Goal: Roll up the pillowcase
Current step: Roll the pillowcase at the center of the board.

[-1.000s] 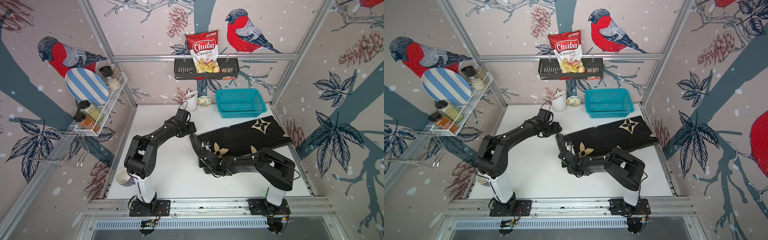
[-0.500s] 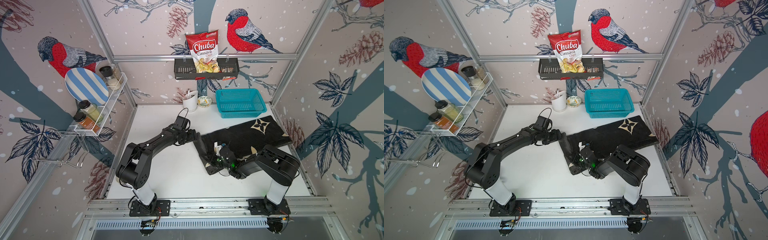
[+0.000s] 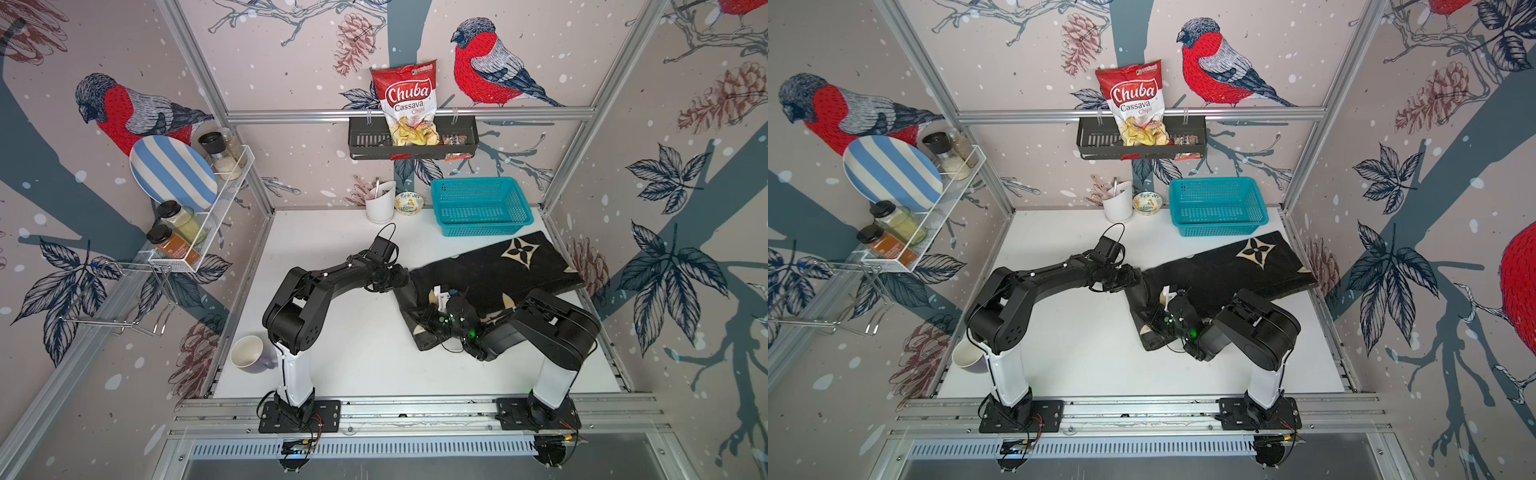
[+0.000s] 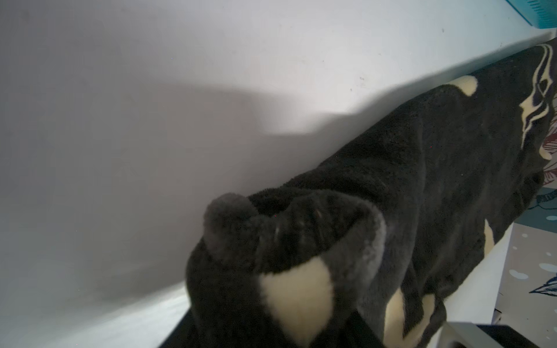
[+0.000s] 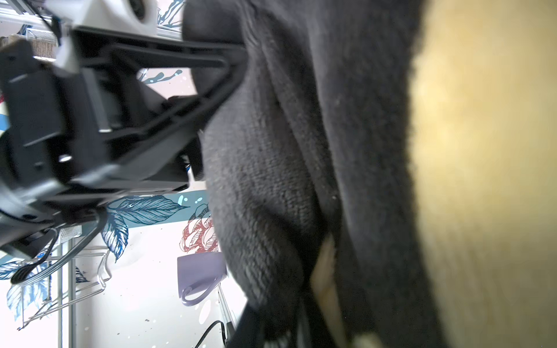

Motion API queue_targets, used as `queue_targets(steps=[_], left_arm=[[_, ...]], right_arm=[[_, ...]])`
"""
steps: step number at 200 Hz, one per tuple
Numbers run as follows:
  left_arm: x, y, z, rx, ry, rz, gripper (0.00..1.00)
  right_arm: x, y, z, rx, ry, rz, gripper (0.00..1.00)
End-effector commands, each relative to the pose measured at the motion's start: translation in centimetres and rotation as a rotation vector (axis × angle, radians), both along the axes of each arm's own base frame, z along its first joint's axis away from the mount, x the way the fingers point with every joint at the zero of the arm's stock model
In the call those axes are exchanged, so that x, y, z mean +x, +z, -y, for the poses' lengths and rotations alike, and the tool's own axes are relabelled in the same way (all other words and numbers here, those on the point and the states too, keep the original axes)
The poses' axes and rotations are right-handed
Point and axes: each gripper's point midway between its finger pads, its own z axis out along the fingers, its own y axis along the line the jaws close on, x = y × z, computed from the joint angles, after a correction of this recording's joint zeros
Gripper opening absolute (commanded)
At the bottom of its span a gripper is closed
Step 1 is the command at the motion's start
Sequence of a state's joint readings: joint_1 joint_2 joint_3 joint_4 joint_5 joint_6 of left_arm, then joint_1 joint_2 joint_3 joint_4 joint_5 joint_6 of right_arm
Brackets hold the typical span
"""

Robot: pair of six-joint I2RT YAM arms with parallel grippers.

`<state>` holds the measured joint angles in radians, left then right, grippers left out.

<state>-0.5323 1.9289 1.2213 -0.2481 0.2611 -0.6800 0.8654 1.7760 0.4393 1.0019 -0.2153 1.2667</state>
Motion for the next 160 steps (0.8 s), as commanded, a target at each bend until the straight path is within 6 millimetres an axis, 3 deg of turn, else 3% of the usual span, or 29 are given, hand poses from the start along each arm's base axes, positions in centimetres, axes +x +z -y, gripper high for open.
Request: queue_targets(steps=[1,14,24,62,85,114,143,160], left_arm=[[-0.3,-1.2,-0.9,0.069,0.014,-0.029,0.34],[-0.3,-1.5,-0.9,0.081,0.015,-0.035,0.33],[-0.2,-1.5,-0.9,0.089,0.012,-0.034,0.33],[-0.1,-1.4,-0.5,0.087,0.004,-0.032,0.33],[-0.2,-1.4,-0.5,0.086,0.005,-0.037,0.33],[-0.3,-1.4,-0.6,0.083,0.007,-0.037,0.33],[-0.3,-1.5,-0.5,0.082,0.006,-0.039,0.33],[-0.4,-1.5,-0.5,0.083,0.003,-0.038,0.33]], right_arm=[[-0.4,-1.3,0.6,-0.171,0.025,0.035,0.44],[-0.3,-1.2,0.9,-0.276,0.025,0.077,0.64],[-0.1,-1.1,1.5,-0.369,0.011,0.109,0.7],[0.2,1.4,4.5,-0.828,-0.096,0.297,0.72],[0.1,2.8,5.0,-1.086,-0.128,0.387,0.73],[-1.0,3.3,2.6,-1.222,-0.066,0.493,0.72],[-1.5,1.4,1.1,-1.33,-0.019,0.518,0.71],[-1.5,0.2,0.9,-1.413,-0.004,0.533,0.63]])
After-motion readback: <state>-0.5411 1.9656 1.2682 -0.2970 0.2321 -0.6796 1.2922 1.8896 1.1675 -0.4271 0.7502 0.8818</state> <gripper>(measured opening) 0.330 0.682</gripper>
